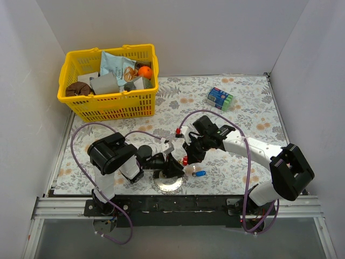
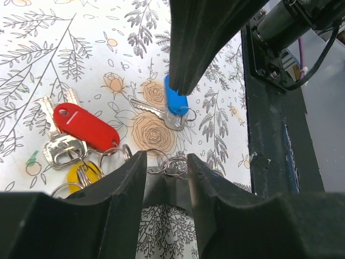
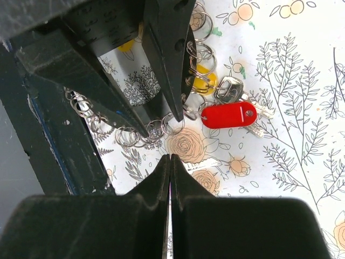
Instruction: Put the keys on the keyring
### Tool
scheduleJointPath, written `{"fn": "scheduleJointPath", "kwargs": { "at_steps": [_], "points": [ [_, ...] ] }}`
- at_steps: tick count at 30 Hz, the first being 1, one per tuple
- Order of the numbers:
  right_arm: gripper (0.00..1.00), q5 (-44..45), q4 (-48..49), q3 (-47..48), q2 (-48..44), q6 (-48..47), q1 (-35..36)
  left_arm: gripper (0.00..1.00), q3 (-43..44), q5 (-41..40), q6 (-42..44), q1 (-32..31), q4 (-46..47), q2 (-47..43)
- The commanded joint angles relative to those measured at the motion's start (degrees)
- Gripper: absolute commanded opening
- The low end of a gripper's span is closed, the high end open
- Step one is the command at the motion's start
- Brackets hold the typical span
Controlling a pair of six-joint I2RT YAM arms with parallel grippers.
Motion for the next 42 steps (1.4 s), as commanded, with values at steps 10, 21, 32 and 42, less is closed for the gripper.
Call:
{"fn": "scheduleJointPath", "kwargs": {
  "at_steps": [10, 21, 32, 42],
  "points": [
    [0.02, 1.56, 6.27, -2.87, -4.31, 4.62, -0.94, 0.43, 2.01, -0.05, 2.74, 1.23, 14.23, -11.67],
    [0.65, 18.5, 14.53, -11.29, -16.86, 23.15, -5.77, 0.98, 10.0, -15.67, 15.91, 2.19, -34.34, -36.81],
    [0.88, 14.49, 10.58, -13.24, -20.57, 27.91, -7.01, 0.98, 31.52, -49.8, -0.84, 2.63, -84.19, -41.76],
    [0.91, 18.96, 15.75, -23.95, -29.71, 30.89, -0.69, 0.93, 12.93, -32.85, -14.8, 2.72, -78.67, -52.29]
  ]
}}
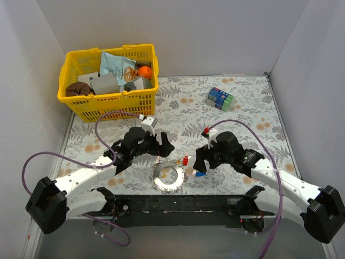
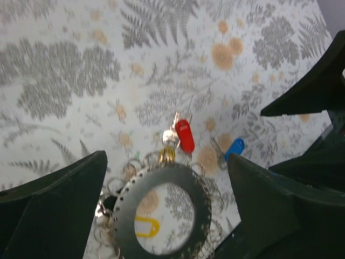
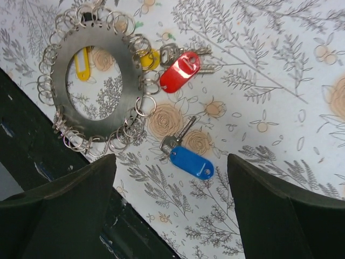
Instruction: Put the keys on the keyring
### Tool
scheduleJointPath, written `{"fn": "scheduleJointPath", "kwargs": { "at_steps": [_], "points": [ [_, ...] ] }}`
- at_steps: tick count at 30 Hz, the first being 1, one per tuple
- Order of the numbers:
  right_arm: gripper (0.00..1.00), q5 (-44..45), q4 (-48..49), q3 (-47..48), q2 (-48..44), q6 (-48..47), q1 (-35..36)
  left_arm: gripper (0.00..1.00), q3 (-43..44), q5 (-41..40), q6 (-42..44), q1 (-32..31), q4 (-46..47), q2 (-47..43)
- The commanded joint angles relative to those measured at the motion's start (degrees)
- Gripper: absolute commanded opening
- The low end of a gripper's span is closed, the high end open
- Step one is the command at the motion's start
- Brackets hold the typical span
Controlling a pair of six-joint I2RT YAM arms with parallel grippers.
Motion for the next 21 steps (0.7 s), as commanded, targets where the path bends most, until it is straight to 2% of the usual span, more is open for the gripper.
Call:
{"fn": "scheduleJointPath", "kwargs": {
  "at_steps": [1, 2, 3, 6, 7, 10, 16, 21],
  "points": [
    [0.91, 2.52, 4.95, -3.35, -1.56, 3.66, 2.38, 0.88, -7.17, 6.7, -9.62, -0.01, -3.11, -6.85],
    [0.91, 2.61, 5.83, -3.79, -1.56, 4.02, 2.47, 0.82, -7.79, 7.49, -10.59, -0.01, -4.08, -7.12],
    [0.9, 2.78, 7.58, -4.23, -1.13, 4.46, 2.55, 0.68, -8.05, 8.2, -12.69, -0.01, -5.31, -6.86],
    [0.88, 3.14, 10.39, -3.36, 2.37, 4.55, 2.55, 0.54, -8.32, 9.96, -14.55, -0.18, -8.84, -4.59],
    [0.88, 2.88, 11.1, -2.83, 3.61, 4.38, 2.55, 0.46, -8.49, 10.49, -15.86, -0.27, -9.54, -3.88],
    [0.86, 1.12, 13.39, -0.9, 8.53, 4.11, 2.55, 0.3, -8.58, 11.28, -17.45, -0.97, -10.24, -0.54],
    [0.83, -0.99, 17.42, 2.18, 15.13, 4.03, 2.55, 0.17, -8.23, 11.29, -18.6, -2.82, -11.73, 5.26],
    [0.82, -2.75, 17.7, 4.9, 18.47, 2.97, 2.55, 0.0, -7.18, 8.91, -18.6, -3.35, -12.88, 7.55]
  ]
}}
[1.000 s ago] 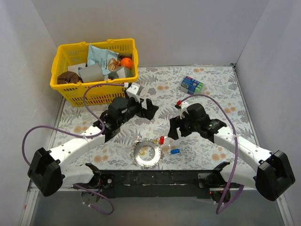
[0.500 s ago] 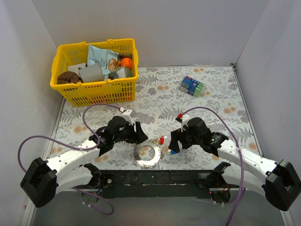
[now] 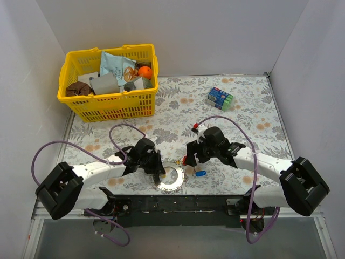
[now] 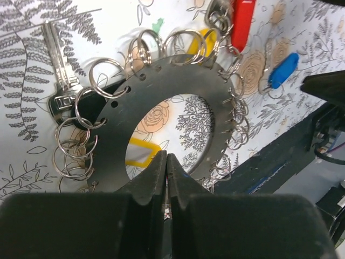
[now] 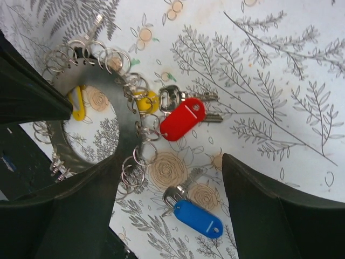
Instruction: Put the keys on the keyring
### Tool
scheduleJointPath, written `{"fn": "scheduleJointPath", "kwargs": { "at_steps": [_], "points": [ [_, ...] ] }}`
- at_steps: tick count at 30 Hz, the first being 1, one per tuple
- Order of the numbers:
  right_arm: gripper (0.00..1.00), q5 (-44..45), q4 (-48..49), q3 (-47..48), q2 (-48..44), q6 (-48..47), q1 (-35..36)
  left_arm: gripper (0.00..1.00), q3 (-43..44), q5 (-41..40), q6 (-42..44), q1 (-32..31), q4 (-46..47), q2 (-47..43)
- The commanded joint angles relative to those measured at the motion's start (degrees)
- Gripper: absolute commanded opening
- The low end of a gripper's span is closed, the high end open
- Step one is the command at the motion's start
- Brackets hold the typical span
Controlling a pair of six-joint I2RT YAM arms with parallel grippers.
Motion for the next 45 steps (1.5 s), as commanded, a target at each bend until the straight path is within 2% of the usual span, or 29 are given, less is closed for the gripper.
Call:
{"fn": "scheduleJointPath", "kwargs": {
  "at_steps": [1, 2, 5, 6, 10, 13, 15, 17, 19, 23, 24, 27, 30, 36, 45],
  "points": [
    [0.82, -2.77, 3.58, 4.23, 1.58, -1.25, 0.3, 0.0, 1.78, -2.19, -0.61, -0.44, -2.19, 0.45],
    [0.81, -3.3, 3.49, 4.49, 1.41, -1.42, 0.3, 0.0, 2.4, -3.5, -0.52, -0.44, -2.72, -0.24],
    [0.81, -4.27, 2.7, 4.85, 0.36, -1.08, 0.3, 0.14, 5.21, -7.82, 0.0, -0.44, -3.69, -1.74],
    [0.81, -4.53, 2.7, 4.58, 0.09, -0.9, 0.39, 0.24, 6.09, -8.87, 0.79, -0.18, -3.78, -1.83],
    [0.81, -3.66, -0.02, 5.81, 0.26, -0.37, 1.53, 0.47, 12.93, -9.67, 4.56, 1.49, -8.07, 2.29],
    [0.78, -3.13, -1.78, 6.95, -0.09, 0.24, 3.11, 0.51, 15.4, -7.92, 6.59, 4.38, -9.93, 5.37],
    [0.71, -2.6, -2.74, 7.39, -0.09, 1.21, 5.13, 0.56, 15.15, -5.99, 6.95, 6.49, -9.85, 5.81],
    [0.7, -0.85, -5.1, 8.1, 1.22, 1.82, 7.49, 0.63, 14.1, -2.12, 7.83, 10.27, -9.14, 6.16],
    [0.62, -0.05, -5.91, 7.14, 1.75, 2.96, 8.65, 0.64, 13.48, -0.1, 8.53, 13.34, -9.4, 6.78],
    [0.36, -0.84, -6.61, 4.77, 1.14, 5.16, 10.06, 0.64, 13.04, 2.71, 10.02, 15.29, -11.25, 8.01],
    [0.25, -1.1, -6.61, 4.32, 0.88, 5.43, 10.23, 0.64, 12.86, 3.33, 10.11, 15.46, -11.69, 8.53],
    [0.13, -1.81, -6.7, 3.27, 1.14, 5.96, 11.02, 0.64, 11.81, 5.18, 9.85, 15.47, -11.95, 10.2],
    [0.09, -3.56, -5.39, 2.48, 3.07, 5.96, 11.73, 0.64, 10.84, 4.14, 8.89, 15.47, -12.3, 10.65],
    [0.06, -6.55, -2.13, 3.17, 8.69, 5.96, 12.34, 0.64, 9.52, 3.42, 5.46, 15.47, -13.36, 10.73],
    [0.03, -1.9, -4.94, 8.44, 15.37, 3.33, 12.26, 0.58, 4.52, 4.75, -0.69, 15.47, -10.99, 6.34]
  ]
}}
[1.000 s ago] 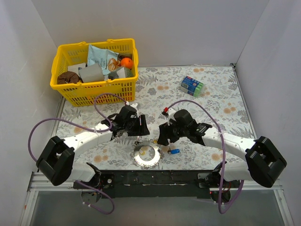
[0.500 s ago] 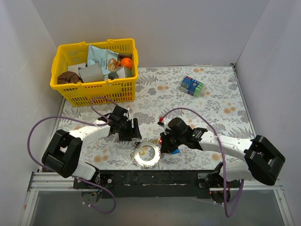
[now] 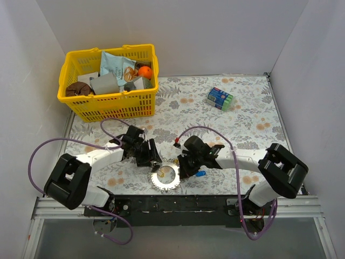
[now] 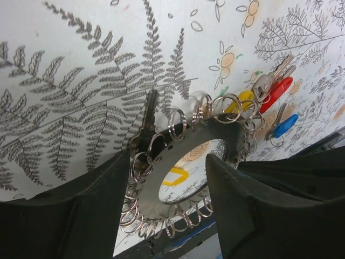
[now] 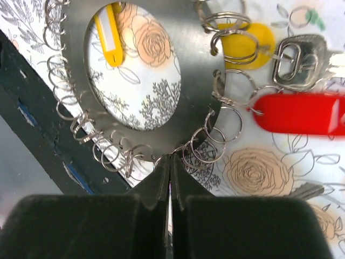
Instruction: Put the keys on the keyring
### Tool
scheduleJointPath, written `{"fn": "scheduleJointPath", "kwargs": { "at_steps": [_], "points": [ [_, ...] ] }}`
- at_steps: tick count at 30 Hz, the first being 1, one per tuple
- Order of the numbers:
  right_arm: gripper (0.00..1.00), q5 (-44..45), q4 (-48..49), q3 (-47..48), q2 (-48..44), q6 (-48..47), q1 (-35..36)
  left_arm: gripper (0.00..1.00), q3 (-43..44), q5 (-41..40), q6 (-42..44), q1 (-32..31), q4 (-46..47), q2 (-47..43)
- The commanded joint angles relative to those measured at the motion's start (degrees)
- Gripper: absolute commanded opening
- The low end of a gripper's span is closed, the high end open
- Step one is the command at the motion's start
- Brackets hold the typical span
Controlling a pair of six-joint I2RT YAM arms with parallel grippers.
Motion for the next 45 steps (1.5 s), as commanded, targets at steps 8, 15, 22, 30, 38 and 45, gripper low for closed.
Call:
{"fn": "scheduleJointPath", "kwargs": {
  "at_steps": [8, 15, 22, 30, 38, 45],
  "points": [
    [0.04, 9.45, -6.52, 10.82, 6.55, -8.07, -2.4, 0.48, -6.19, 1.45, -5.52, -0.25, -1.06, -6.09],
    [0.04, 10.07, -7.23, 14.33, 9.44, -12.2, -4.95, 0.46, -6.72, 1.89, -8.41, -3.67, 0.51, -5.83],
    [0.04, 11.21, -8.01, 18.38, 12.17, -14.4, -6.09, 0.46, -5.32, 1.89, -13.43, -12.98, 4.3, -1.71],
    [0.14, 12.09, -10.65, 19.97, 8.14, -15.72, -7.06, 0.71, 5.03, -11.81, -8.34, -13.87, -8.77, -6.44],
    [0.43, 10.17, -10.13, 20.32, 3.48, -16.16, -6.97, 0.83, 10.86, -17.79, -5.26, -13.44, -13.54, -9.08],
    [0.61, 4.01, -5.47, 19.7, 2.85, -15.64, -6.36, 0.8, 1.55, -7.7, -5.17, -1.95, -5.21, -13.21]
  ]
}}
